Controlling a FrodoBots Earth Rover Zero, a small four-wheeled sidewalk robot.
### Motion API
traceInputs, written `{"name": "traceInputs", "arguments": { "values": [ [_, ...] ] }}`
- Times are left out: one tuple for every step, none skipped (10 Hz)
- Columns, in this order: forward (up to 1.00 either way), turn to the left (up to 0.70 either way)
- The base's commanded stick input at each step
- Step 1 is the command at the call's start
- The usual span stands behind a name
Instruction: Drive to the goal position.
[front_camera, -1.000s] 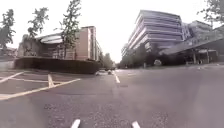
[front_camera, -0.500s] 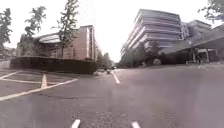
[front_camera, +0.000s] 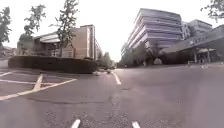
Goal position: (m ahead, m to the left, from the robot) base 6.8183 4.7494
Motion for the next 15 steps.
{"name": "traceInputs", "arguments": {
  "values": [
    [0.70,-0.01],
    [0.70,0.00],
    [0.70,0.00],
    [0.70,-0.08],
    [0.70,-0.04],
    [0.70,0.00],
    [0.70,0.00],
    [0.70,-0.07],
    [0.70,-0.07],
    [0.70,-0.02],
    [0.70,-0.01],
    [0.70,-0.06],
    [0.70,-0.03],
    [0.70,0.00],
    [0.70,-0.03]
  ]
}}
